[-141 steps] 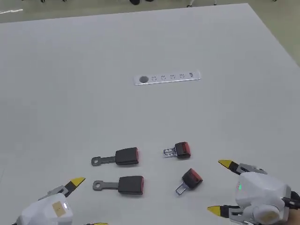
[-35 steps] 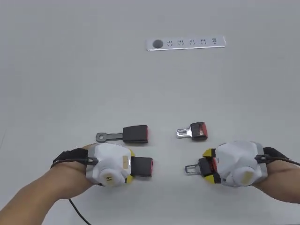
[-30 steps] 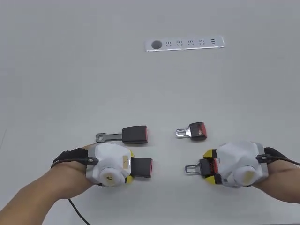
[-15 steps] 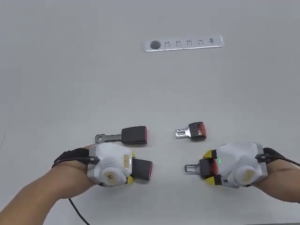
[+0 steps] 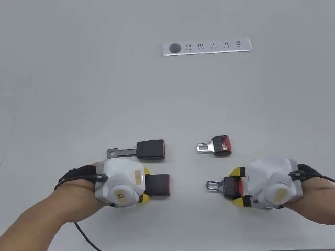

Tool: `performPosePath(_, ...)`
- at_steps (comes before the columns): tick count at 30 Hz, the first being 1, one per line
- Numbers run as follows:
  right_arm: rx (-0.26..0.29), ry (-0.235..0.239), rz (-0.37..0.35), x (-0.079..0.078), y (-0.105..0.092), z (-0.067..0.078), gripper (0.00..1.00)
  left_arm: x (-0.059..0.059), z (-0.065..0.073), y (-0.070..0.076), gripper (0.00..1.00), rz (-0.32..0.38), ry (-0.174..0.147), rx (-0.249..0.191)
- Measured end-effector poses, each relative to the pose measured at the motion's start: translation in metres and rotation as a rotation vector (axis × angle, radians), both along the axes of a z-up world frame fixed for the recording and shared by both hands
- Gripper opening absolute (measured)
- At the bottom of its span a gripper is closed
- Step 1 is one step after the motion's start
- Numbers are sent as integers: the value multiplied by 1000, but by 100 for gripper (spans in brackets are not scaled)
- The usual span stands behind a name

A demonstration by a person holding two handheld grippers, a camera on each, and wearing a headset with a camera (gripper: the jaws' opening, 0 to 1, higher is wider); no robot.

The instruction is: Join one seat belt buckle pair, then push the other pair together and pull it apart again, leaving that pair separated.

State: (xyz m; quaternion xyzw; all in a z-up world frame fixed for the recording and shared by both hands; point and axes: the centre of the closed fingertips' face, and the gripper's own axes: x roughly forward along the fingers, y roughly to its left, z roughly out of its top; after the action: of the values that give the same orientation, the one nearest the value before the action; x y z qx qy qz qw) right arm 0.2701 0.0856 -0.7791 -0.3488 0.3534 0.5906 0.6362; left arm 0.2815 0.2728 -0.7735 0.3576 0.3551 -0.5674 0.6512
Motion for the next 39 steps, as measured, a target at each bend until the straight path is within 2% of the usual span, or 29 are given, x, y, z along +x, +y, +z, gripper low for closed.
performPosePath(6, 12, -1, 15, -1, 2, 0, 33, 1, 0, 0, 33, -15, -1, -9)
performPosePath(11, 33, -4, 62, -2, 4, 0, 33, 1, 1, 0, 33, -25, -2, -15)
performPosePath(14, 54, 3, 55, -1, 5, 1, 33, 1, 0, 1, 33, -27, 0, -24)
performPosePath(27, 59, 9, 41, -1, 9, 2, 32, 2, -1, 0, 33, -18, 13, -34)
performPosePath(34, 58, -4, 59, 0, 19, 3, 32, 2, -2, 1, 33, -19, 10, -30)
performPosePath(39, 80, -14, 63, 0, 33, 4, 32, 3, -2, 1, 33, -23, 8, -29)
